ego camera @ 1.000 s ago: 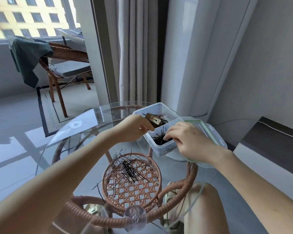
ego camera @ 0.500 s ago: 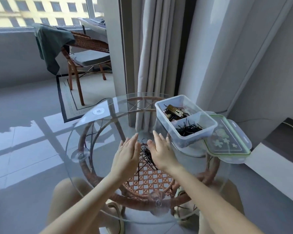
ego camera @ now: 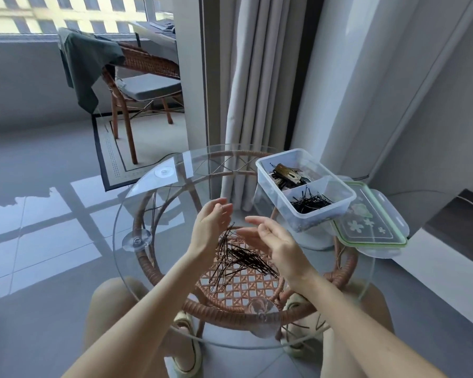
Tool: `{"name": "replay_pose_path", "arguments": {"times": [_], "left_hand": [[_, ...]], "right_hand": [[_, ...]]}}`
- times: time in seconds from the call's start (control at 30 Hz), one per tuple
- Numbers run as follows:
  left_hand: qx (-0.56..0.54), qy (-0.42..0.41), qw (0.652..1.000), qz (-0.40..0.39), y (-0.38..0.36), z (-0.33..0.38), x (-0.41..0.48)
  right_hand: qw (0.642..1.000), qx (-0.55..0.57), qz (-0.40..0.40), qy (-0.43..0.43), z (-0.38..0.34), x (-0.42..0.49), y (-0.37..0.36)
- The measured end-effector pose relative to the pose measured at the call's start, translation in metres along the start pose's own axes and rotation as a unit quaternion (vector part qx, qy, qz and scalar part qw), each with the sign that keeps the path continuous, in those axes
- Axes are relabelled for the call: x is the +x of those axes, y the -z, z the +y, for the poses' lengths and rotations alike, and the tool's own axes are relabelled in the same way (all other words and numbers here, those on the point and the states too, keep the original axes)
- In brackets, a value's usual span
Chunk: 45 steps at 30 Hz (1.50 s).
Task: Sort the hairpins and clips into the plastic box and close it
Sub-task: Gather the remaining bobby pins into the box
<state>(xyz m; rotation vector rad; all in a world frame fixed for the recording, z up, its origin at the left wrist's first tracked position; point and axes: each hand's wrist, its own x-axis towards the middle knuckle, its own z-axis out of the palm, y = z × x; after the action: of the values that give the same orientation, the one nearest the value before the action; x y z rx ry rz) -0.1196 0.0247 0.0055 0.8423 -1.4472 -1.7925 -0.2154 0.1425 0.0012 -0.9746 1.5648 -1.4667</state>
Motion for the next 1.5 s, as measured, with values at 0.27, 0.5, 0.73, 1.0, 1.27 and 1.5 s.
{"name": "replay_pose_path", "arguments": {"times": [0.27, 0.5, 0.73, 1.0, 1.27, 1.5], "left_hand": [[0.577, -0.090, 0.794, -0.166, 0.050, 0.007, -0.025], [0.504, -0.113, 0.828, -0.220, 0.039, 0.011, -0.029], [0.523, -0.129, 0.813, -0.220, 0.043, 0.011, -0.027], [0.551, -0.147, 0.796, -0.204, 0.039, 0.013, -0.020], [0.614, -0.168, 0.734, -0.238, 0.022, 0.011, -0.014], [0.650, -0.187, 0.681, -0.281, -0.008, 0.014, -0.007]], "right_hand": [[0.817, -0.571, -0.060, 0.055, -0.001, -0.021, 0.020], [0.854, -0.500, -0.056, 0.129, -0.001, 0.007, -0.001], [0.798, -0.544, -0.059, 0.252, 0.007, 0.003, -0.001], [0.834, -0.501, -0.021, 0.233, -0.009, 0.003, 0.005], [0.815, -0.515, 0.055, 0.259, -0.078, 0.017, 0.069], [0.753, -0.646, -0.075, 0.102, -0.087, 0.064, 0.120]]}}
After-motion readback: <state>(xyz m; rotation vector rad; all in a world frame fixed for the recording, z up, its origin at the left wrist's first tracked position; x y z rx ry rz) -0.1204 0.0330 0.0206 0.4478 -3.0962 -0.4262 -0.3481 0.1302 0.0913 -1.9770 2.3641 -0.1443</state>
